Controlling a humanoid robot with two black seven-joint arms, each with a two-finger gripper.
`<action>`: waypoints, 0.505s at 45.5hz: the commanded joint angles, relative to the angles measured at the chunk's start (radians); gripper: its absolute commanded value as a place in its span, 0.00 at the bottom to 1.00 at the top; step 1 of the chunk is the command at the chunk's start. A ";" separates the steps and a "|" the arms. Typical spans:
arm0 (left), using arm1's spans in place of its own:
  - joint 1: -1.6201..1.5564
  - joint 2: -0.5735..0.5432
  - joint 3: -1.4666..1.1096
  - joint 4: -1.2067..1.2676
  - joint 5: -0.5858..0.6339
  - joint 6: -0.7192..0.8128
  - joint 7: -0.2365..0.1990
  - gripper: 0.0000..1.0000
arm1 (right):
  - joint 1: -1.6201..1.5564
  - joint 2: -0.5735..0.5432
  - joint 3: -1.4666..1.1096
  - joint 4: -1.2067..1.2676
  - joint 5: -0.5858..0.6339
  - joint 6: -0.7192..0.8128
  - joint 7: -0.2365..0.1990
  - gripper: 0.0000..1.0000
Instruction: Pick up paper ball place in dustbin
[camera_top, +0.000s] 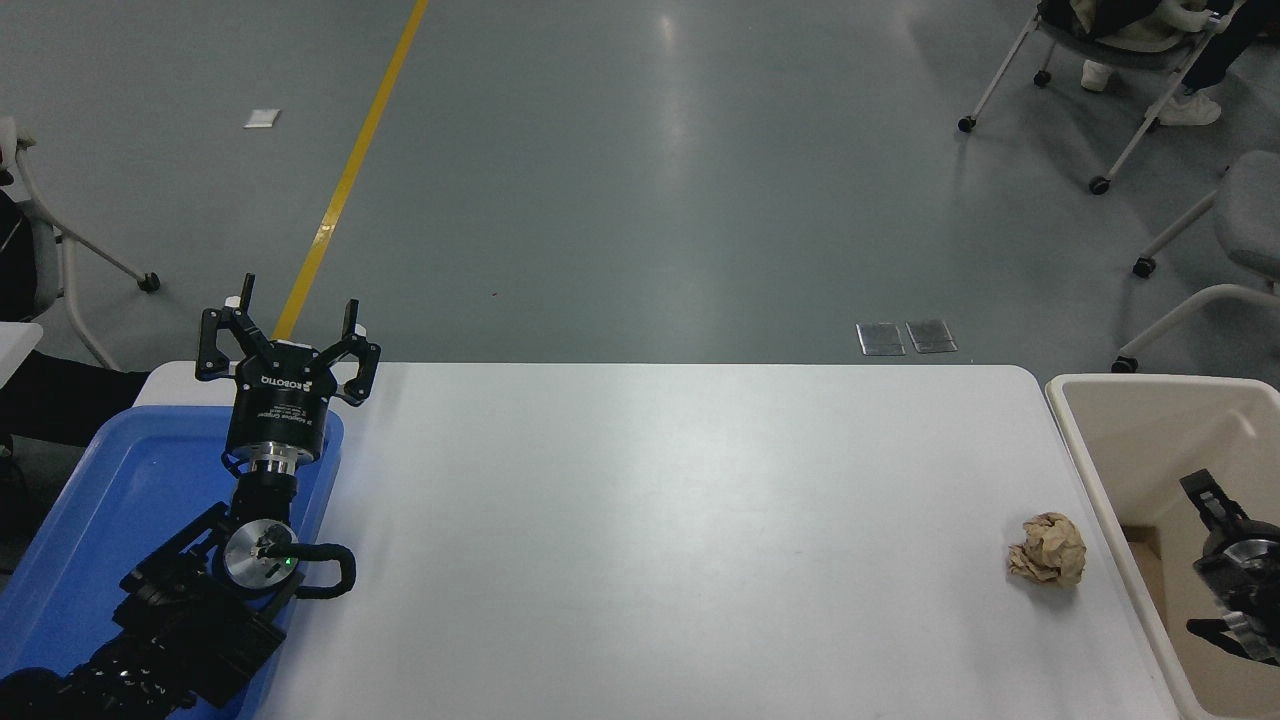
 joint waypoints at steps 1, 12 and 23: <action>0.000 0.000 0.000 0.000 0.000 0.000 0.000 0.99 | 0.000 -0.004 -0.004 0.000 -0.006 0.001 -0.001 1.00; 0.002 0.000 0.000 0.000 -0.002 0.000 0.000 0.99 | 0.030 -0.045 -0.018 0.001 -0.017 0.002 0.004 1.00; 0.000 -0.002 0.000 0.000 0.000 -0.002 0.002 0.99 | 0.101 -0.146 -0.070 0.090 -0.049 0.068 0.011 1.00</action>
